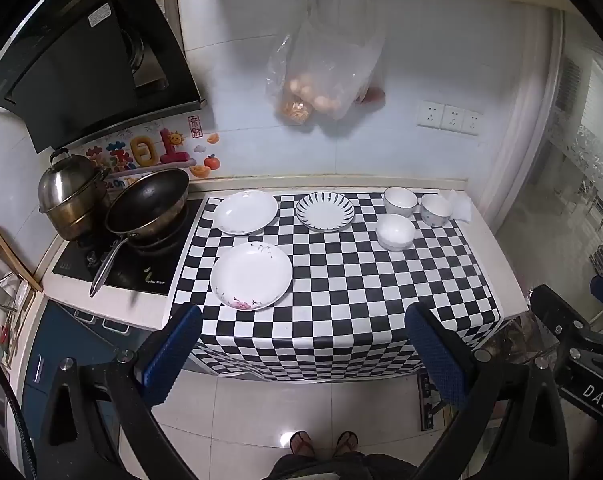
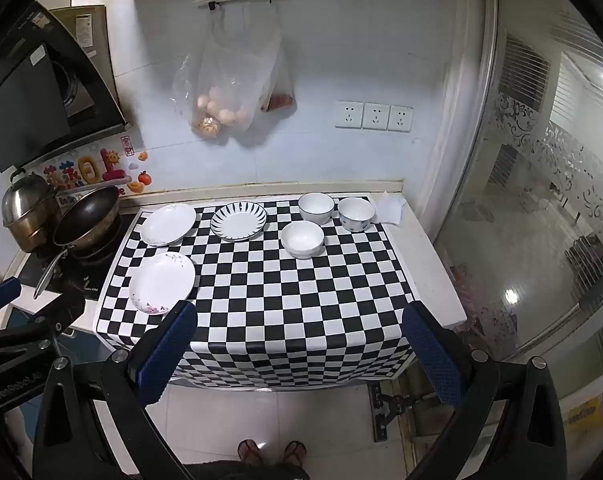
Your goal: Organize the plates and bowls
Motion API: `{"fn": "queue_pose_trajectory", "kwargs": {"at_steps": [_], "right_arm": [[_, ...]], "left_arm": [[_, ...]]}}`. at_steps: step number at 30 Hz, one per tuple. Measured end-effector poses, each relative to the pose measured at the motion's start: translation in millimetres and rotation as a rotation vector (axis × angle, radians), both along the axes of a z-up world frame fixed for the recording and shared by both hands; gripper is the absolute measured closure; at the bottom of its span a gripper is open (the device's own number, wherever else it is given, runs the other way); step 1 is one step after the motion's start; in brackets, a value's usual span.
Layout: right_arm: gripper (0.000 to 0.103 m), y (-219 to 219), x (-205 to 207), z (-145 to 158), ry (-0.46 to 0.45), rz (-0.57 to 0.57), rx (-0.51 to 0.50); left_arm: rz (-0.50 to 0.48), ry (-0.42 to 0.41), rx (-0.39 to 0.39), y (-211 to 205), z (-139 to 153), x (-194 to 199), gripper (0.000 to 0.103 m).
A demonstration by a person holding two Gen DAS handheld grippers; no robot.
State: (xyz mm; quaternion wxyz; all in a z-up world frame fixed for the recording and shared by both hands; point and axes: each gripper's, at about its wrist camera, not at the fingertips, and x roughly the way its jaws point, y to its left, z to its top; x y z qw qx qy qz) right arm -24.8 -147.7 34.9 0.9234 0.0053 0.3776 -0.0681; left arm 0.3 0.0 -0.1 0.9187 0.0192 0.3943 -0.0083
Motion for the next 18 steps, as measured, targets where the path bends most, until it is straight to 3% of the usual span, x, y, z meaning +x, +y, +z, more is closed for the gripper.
{"fn": "queue_pose_trajectory", "kwargs": {"at_steps": [18], "right_arm": [[0.0,-9,-5,1,-0.012,-0.019,0.009]], "left_arm": [[-0.001,-0.02,0.0,6,4,2,0.0]]}}
